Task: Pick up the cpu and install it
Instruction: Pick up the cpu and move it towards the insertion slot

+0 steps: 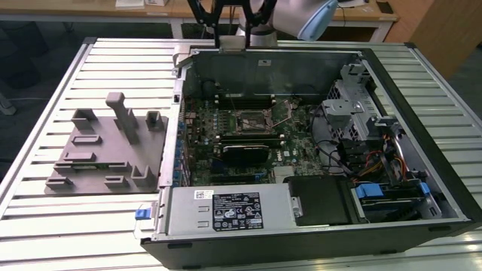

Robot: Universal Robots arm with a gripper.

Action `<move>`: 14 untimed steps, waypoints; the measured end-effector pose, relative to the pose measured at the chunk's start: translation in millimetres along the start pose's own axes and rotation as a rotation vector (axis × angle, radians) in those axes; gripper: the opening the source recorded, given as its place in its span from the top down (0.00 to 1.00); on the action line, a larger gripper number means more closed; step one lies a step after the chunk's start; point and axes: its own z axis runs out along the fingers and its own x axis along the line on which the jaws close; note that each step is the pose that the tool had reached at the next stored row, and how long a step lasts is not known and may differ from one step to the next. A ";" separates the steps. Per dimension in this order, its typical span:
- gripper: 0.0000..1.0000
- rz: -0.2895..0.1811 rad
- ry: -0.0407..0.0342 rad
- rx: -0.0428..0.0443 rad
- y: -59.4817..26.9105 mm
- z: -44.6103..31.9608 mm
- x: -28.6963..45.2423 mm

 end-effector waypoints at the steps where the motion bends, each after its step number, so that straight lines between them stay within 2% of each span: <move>1: 0.46 0.000 0.0000 0.0001 0.5 0.1 -1.8; 14: 0.46 0.000 0.0000 0.0001 9.0 1.0 -23.1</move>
